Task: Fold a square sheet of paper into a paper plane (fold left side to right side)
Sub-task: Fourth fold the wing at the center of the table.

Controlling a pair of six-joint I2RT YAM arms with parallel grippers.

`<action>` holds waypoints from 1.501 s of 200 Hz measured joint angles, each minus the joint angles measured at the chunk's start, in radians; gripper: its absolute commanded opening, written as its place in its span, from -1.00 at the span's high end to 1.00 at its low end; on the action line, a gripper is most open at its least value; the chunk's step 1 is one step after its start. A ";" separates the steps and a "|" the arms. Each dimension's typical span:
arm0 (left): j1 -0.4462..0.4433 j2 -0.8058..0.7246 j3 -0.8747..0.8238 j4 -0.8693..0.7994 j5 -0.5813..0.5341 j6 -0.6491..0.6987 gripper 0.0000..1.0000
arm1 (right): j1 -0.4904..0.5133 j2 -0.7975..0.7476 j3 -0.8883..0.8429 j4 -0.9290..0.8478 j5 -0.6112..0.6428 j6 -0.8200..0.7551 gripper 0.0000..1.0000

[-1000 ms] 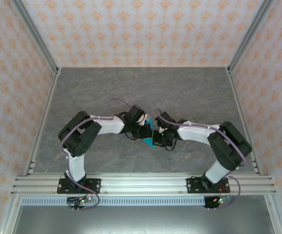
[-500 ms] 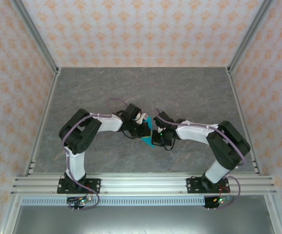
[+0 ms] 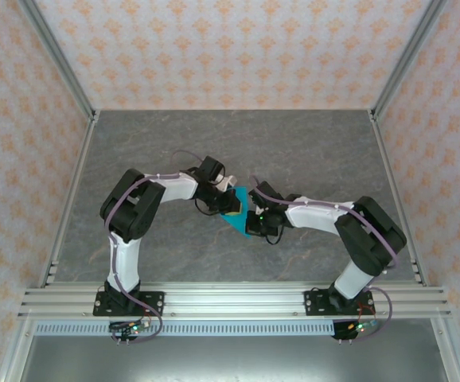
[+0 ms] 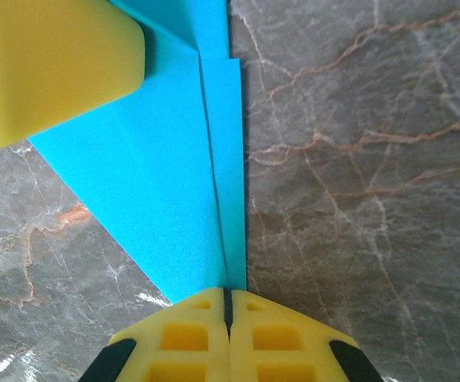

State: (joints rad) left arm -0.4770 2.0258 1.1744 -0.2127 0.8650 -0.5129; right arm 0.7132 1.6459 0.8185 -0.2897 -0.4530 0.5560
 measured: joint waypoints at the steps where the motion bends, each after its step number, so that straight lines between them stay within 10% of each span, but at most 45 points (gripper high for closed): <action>1: 0.000 0.001 0.002 -0.002 0.001 0.002 0.85 | 0.000 0.000 0.000 0.001 0.000 0.000 0.91; 87: 0.051 0.010 0.014 0.033 0.020 0.003 0.55 | 0.000 0.001 0.008 0.003 -0.002 -0.003 0.90; 300: 0.146 0.108 0.227 -0.089 -0.081 0.158 0.55 | 0.005 -0.116 0.045 -0.159 0.035 -0.046 0.85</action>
State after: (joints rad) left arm -0.3309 2.1334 1.4010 -0.3016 0.7841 -0.3553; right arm 0.7177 1.5299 0.8639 -0.4492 -0.4179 0.5098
